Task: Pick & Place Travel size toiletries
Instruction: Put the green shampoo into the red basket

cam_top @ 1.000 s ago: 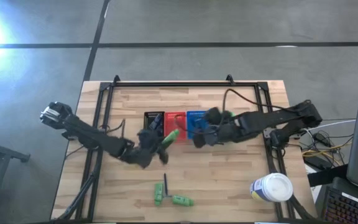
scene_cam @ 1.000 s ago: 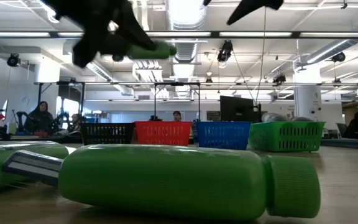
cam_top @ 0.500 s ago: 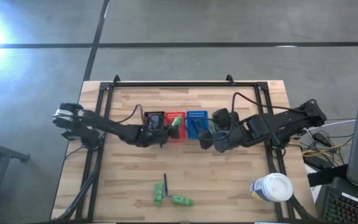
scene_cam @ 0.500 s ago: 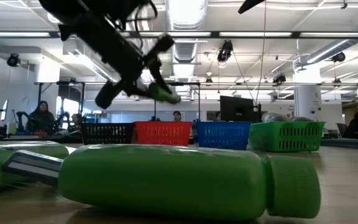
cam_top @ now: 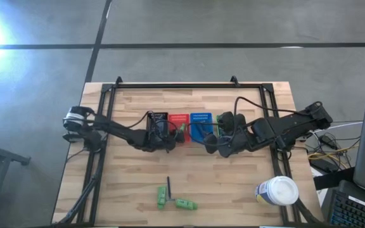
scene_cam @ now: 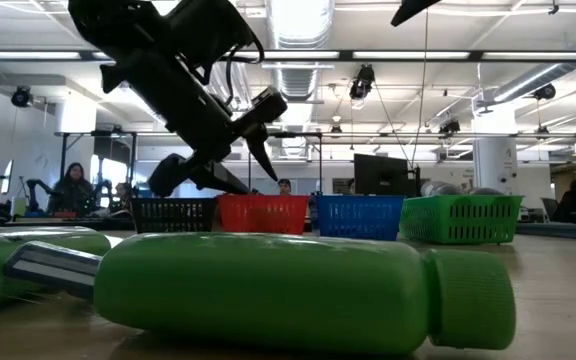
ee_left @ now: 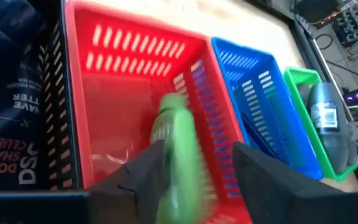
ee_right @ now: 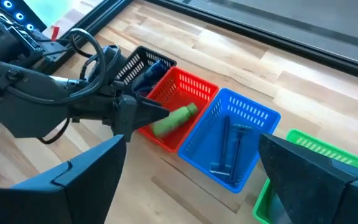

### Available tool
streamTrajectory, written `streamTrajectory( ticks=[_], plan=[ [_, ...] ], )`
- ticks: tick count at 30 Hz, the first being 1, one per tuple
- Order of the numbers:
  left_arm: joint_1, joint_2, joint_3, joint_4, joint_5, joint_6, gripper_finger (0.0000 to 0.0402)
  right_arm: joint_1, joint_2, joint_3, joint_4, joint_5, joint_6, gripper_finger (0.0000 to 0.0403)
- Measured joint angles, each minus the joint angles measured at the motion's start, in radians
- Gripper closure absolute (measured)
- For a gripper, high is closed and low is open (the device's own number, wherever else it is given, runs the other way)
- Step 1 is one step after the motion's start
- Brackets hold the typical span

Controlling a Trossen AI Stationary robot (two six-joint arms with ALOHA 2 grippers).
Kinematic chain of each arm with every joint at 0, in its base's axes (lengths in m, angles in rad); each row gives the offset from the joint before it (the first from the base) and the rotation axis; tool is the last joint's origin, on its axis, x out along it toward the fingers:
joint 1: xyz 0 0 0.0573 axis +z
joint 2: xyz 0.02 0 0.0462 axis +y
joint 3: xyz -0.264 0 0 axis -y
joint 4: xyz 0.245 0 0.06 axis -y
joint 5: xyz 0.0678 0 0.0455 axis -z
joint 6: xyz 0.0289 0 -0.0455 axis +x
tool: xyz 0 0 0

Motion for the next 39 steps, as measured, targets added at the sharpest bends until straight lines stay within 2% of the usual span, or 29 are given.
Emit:
streamTrajectory(
  ticks=[4,7,9,12,15,17,18,20,23,27,29,31,39],
  plan=[
    [0.013,-0.002,-0.001,0.006,-0.003,0.044,0.0182,0.000,0.000,0.000,0.000,0.001,-0.004,0.0042],
    [0.014,-0.022,-0.002,0.006,0.073,0.072,0.0169,0.000,0.000,0.000,-0.005,-0.008,-0.013,0.0039],
    [0.007,-0.057,-0.002,0.010,0.152,0.170,0.0167,0.001,0.000,0.000,-0.018,-0.062,-0.043,0.0039],
    [-0.020,-0.126,-0.002,0.034,0.308,0.508,0.0170,0.005,0.005,-0.007,-0.028,-0.201,-0.088,0.0039],
    [-0.075,-0.199,-0.002,-0.012,0.615,0.950,0.0174,0.021,0.032,-0.029,-0.027,-0.314,-0.142,0.0039],
    [-0.131,-0.239,-0.002,-0.106,0.781,1.092,0.0174,0.035,0.060,-0.046,-0.026,-0.341,-0.157,0.0040],
    [-0.165,-0.250,-0.002,-0.153,0.815,1.123,0.0174,0.041,0.072,-0.053,-0.024,-0.347,-0.157,0.0041],
    [-0.240,-0.265,-0.002,-0.253,0.830,1.213,0.0175,0.049,0.101,-0.063,-0.023,-0.373,-0.158,0.0044],
    [-0.374,-0.257,-0.003,-0.354,0.799,1.481,0.0177,0.053,0.149,-0.065,-0.021,-0.419,-0.184,0.0048],
    [-0.506,-0.205,-0.002,-0.357,0.707,1.840,0.0176,0.053,0.196,-0.065,-0.012,-0.509,-0.211,0.0055],
    [-0.515,-0.170,0.010,-0.353,0.694,1.942,0.0176,0.054,0.211,-0.064,-0.011,-0.545,-0.206,0.0058],
    [-0.507,-0.137,0.024,-0.353,0.690,1.965,0.0176,0.057,0.221,-0.064,-0.003,-0.570,-0.205,0.0061],
    [-0.469,-0.044,0.082,-0.353,0.718,2.177,0.0177,0.061,0.218,-0.064,0.016,-0.575,-0.151,0.0063]
  ],
)
